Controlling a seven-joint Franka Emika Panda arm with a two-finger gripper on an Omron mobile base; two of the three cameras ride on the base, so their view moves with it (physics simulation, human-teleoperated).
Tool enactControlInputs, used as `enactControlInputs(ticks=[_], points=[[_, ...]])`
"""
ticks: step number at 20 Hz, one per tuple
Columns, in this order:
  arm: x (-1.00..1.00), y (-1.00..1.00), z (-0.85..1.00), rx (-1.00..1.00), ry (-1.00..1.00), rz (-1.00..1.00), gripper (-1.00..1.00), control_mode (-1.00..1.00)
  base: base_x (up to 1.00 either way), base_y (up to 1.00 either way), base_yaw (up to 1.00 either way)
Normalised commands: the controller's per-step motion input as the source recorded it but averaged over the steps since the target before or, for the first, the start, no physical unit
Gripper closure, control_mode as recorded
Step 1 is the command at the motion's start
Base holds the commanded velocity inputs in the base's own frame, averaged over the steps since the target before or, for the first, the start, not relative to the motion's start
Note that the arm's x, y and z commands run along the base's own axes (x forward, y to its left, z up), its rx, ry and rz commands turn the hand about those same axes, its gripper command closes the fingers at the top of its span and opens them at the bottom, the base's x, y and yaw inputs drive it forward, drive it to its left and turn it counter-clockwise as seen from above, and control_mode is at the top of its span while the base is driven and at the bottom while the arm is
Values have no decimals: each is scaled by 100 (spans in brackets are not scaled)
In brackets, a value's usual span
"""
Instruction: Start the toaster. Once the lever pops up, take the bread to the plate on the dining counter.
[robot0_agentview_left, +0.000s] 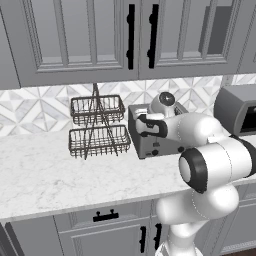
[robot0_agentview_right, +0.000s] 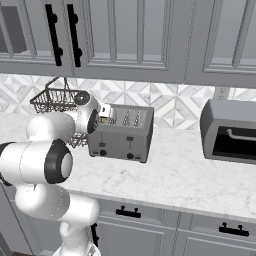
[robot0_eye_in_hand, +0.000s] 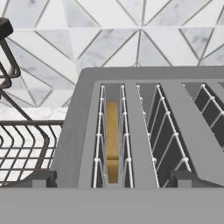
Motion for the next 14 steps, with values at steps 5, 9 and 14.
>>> enactControlInputs(ticks=[5, 9, 14], points=[[0, 0, 0, 0, 0, 0, -100, -100, 0, 0, 0], [0, 0, 0, 0, 0, 0, -100, -100, 0, 0, 0], [0, 0, 0, 0, 0, 0, -100, -100, 0, 0, 0]])
